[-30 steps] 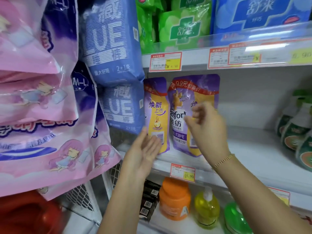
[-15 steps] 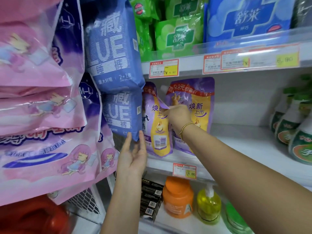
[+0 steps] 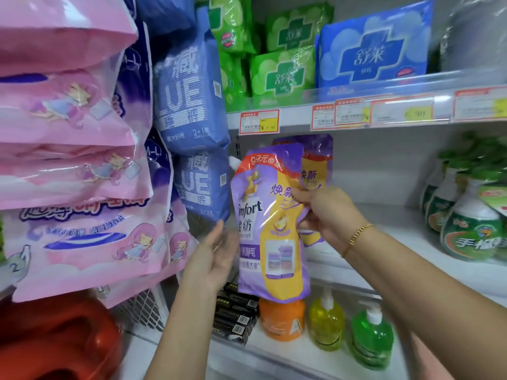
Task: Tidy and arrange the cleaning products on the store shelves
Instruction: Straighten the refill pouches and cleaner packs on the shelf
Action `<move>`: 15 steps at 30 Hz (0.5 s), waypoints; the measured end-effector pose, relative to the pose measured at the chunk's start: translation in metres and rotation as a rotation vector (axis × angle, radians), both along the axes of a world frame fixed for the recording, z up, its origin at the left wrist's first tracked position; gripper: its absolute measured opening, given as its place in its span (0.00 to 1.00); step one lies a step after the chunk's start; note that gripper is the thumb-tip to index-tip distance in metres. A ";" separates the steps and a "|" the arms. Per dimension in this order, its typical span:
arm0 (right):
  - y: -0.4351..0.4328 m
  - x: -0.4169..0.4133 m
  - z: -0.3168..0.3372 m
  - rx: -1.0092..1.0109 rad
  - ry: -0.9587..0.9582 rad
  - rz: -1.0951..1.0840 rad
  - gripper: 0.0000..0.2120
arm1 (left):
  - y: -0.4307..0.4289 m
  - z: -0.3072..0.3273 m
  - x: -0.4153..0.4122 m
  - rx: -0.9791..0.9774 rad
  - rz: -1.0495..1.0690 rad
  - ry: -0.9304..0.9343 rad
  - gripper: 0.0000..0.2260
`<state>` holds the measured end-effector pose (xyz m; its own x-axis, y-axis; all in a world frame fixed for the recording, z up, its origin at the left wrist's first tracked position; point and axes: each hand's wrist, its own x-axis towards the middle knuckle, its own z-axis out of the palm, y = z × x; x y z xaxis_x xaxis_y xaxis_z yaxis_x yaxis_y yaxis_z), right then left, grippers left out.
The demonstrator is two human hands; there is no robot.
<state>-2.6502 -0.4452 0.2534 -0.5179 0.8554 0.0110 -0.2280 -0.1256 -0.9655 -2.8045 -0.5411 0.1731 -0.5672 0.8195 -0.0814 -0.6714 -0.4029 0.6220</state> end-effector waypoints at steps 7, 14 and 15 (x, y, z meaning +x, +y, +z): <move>-0.022 0.076 -0.012 0.168 -0.077 0.225 0.05 | -0.026 -0.066 0.080 -0.016 -0.379 0.500 0.44; -0.014 0.124 -0.008 0.272 -0.116 0.258 0.04 | -0.030 -0.079 0.131 -0.046 -0.270 0.665 0.37; -0.013 0.128 -0.008 0.294 -0.116 0.267 0.04 | -0.030 -0.077 0.135 -0.024 -0.233 0.693 0.31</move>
